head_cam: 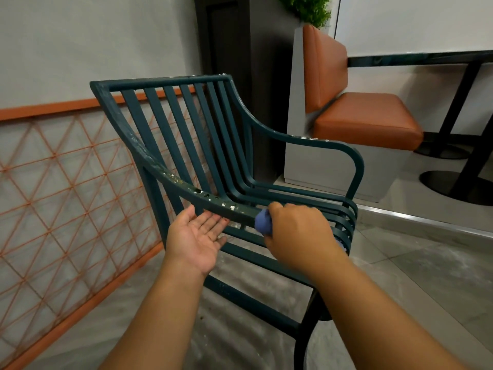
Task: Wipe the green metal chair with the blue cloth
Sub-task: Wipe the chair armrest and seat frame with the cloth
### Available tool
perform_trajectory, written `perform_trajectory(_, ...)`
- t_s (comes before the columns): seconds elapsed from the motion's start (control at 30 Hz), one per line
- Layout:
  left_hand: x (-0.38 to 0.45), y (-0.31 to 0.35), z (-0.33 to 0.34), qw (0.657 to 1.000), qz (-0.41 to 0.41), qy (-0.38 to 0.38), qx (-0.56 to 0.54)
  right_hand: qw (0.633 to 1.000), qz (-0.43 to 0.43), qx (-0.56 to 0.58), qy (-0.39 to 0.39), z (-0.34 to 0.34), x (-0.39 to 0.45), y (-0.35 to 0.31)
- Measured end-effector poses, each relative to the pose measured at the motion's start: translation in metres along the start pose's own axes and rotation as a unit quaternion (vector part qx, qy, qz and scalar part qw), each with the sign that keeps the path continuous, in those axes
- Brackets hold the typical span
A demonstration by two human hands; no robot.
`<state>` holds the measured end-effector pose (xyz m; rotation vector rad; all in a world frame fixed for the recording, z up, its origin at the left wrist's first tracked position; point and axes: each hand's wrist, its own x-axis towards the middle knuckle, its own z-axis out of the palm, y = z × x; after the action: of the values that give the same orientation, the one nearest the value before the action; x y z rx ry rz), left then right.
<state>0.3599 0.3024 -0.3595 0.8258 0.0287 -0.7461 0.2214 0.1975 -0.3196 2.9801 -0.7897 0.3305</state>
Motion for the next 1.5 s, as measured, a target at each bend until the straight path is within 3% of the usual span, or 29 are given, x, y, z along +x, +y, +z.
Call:
perform_trajectory(0.13,0.003,-0.001,-0.003,1.0,-0.004,0.002,-0.007,0.971,-0.032,0.081,-0.222,-0.027,0.051,0.005)
perform_trajectory(0.23,0.004,0.002,-0.002,1.0,-0.017,0.018,-0.015,0.936,-0.019,0.215,-0.279,-0.028,0.068,0.019)
perform_trajectory(0.33,0.004,0.008,0.004,0.998,-0.041,0.044,-0.01,0.936,-0.034,0.265,-0.229,-0.021,0.055,0.024)
perform_trajectory(0.43,0.004,0.013,0.011,0.995,-0.066,0.08,-0.006,0.984,-0.087,0.112,-0.11,-0.001,0.023,0.014)
perform_trajectory(0.5,0.004,0.016,0.017,0.992,-0.078,0.099,0.003,0.99,-0.095,0.079,-0.067,0.009,0.024,0.005)
perform_trajectory(0.6,0.003,0.02,0.026,0.988,-0.101,0.119,0.006,0.982,0.011,0.137,-0.127,-0.003,0.048,-0.012)
perform_trajectory(0.67,0.0,0.022,0.034,0.986,-0.115,0.124,-0.001,0.967,0.035,0.199,-0.157,-0.01,0.055,-0.021)
perform_trajectory(0.77,-0.004,0.027,0.044,0.983,-0.13,0.128,-0.017,0.97,0.047,0.22,-0.091,-0.014,0.042,-0.019)
perform_trajectory(0.87,-0.004,0.037,0.056,0.979,-0.145,0.132,-0.049,0.952,0.17,0.255,-0.023,-0.012,0.029,-0.008)
perform_trajectory(1.0,-0.003,0.048,0.067,0.972,-0.165,0.149,-0.073,0.945,0.25,0.195,-0.078,-0.013,0.04,-0.016)
perform_trajectory(1.17,-0.002,0.051,0.066,0.97,-0.179,0.161,-0.024,0.969,0.182,0.147,-0.082,-0.01,0.036,-0.032)
perform_trajectory(1.37,-0.013,0.063,0.065,0.963,-0.216,0.14,0.082,0.94,0.201,0.127,-0.244,-0.018,0.03,-0.031)
perform_trajectory(1.5,-0.018,0.075,0.066,0.958,-0.236,0.139,0.083,0.934,0.18,0.118,-0.285,-0.026,0.036,-0.024)
